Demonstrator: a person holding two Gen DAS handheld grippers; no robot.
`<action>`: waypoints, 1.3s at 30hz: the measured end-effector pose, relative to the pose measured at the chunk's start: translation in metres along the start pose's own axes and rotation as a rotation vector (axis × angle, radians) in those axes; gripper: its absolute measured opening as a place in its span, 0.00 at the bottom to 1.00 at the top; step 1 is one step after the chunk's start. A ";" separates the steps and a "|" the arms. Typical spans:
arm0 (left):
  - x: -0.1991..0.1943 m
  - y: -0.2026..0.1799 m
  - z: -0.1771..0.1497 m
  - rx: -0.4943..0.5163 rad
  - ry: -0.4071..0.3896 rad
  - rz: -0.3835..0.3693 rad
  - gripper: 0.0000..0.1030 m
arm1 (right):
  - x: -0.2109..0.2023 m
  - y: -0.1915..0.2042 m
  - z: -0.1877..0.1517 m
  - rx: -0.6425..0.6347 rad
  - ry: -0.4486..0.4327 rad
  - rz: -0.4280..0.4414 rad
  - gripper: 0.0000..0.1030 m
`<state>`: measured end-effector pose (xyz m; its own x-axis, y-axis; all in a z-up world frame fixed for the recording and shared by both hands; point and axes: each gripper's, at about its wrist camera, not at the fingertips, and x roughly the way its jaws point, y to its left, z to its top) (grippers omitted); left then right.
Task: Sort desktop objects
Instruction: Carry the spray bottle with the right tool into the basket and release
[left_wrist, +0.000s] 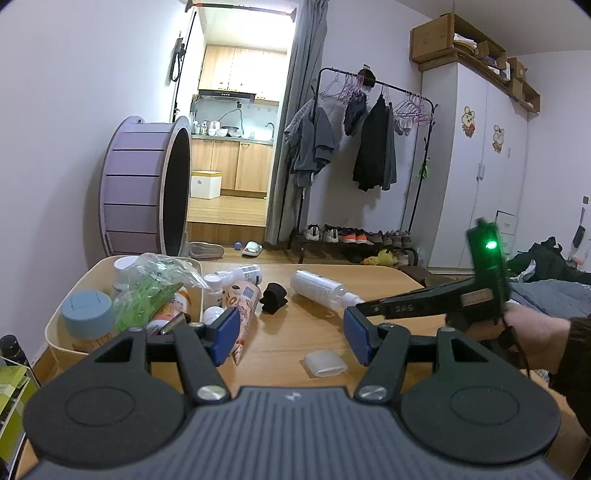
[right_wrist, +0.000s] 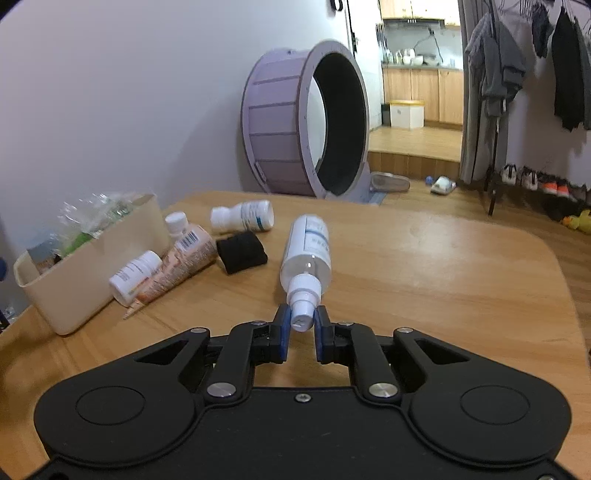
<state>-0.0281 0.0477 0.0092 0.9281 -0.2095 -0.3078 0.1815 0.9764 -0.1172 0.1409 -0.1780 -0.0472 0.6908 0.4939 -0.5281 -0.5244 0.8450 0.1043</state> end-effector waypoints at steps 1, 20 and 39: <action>0.000 0.000 0.000 0.001 0.000 0.001 0.59 | -0.007 0.002 0.001 -0.006 -0.015 -0.003 0.13; 0.002 -0.004 0.000 0.022 0.004 -0.004 0.59 | -0.069 0.026 0.033 -0.084 -0.144 0.055 0.13; 0.005 -0.006 -0.001 0.025 0.016 -0.025 0.59 | -0.118 0.034 0.007 -0.115 -0.149 0.082 0.14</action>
<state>-0.0251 0.0405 0.0074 0.9180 -0.2340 -0.3201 0.2123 0.9719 -0.1015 0.0457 -0.2062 0.0244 0.7053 0.5920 -0.3901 -0.6291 0.7762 0.0405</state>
